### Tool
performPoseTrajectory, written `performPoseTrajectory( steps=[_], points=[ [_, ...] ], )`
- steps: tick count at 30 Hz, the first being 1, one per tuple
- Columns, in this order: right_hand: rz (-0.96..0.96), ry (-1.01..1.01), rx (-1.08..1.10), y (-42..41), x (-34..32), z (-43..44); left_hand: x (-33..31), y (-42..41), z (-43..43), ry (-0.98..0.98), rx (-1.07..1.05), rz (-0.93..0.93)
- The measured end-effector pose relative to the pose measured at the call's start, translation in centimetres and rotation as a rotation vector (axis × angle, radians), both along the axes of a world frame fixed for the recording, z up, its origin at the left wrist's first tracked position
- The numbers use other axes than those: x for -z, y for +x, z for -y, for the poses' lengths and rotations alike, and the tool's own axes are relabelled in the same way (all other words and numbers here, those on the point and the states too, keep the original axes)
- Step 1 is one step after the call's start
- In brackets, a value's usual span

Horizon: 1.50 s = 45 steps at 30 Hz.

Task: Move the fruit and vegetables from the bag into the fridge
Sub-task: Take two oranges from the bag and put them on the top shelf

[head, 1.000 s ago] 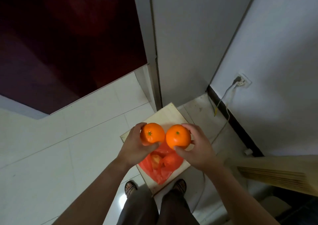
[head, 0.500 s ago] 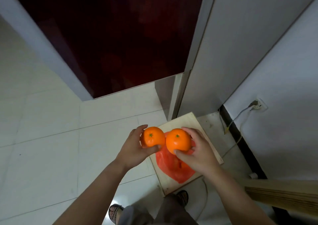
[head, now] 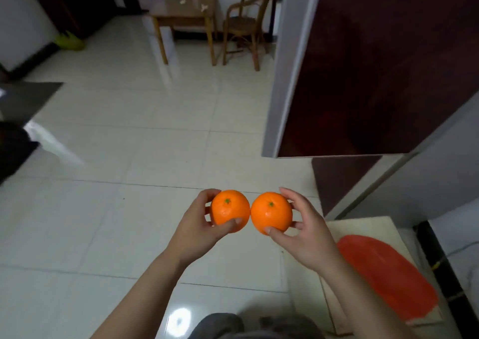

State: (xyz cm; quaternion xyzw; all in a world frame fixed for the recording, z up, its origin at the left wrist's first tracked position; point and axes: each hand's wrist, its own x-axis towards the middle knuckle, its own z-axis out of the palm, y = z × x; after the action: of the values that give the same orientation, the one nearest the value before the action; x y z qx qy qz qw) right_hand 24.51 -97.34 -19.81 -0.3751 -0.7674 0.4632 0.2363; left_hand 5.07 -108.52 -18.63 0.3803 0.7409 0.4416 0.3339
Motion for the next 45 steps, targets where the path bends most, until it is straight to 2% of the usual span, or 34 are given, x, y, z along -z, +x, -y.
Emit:
performPoseTrajectory(
  steps=[9, 17, 22, 31, 37, 45],
  points=[
    [-0.018, 0.025, -0.344, -14.9, -2.6, 1.6, -2.0, -10.0, 7.2, 0.045, -0.377, -0.113],
    [-0.037, 0.01, -0.387, -25.3, -2.9, -2.2, -2.8, -18.9, 4.3, 0.071, -0.452, -0.123],
    [-0.061, -0.018, -0.343, -31.3, -2.5, -9.0, -2.9, -25.6, -2.9, 0.137, -0.385, -0.108],
    [-0.076, -0.008, -0.251, -42.1, -2.9, -23.6, -3.8, -37.9, -18.9, 0.116, -0.253, -0.151],
    [-0.08, 0.028, -0.072, -44.4, -3.5, -32.1, -3.3, -41.8, -29.9, 0.149, -0.139, -0.17],
    [-0.093, 0.147, 0.369, -44.1, -5.1, -46.3, -3.7, -42.8, -49.2, 0.241, 0.122, -0.147]
  ],
)
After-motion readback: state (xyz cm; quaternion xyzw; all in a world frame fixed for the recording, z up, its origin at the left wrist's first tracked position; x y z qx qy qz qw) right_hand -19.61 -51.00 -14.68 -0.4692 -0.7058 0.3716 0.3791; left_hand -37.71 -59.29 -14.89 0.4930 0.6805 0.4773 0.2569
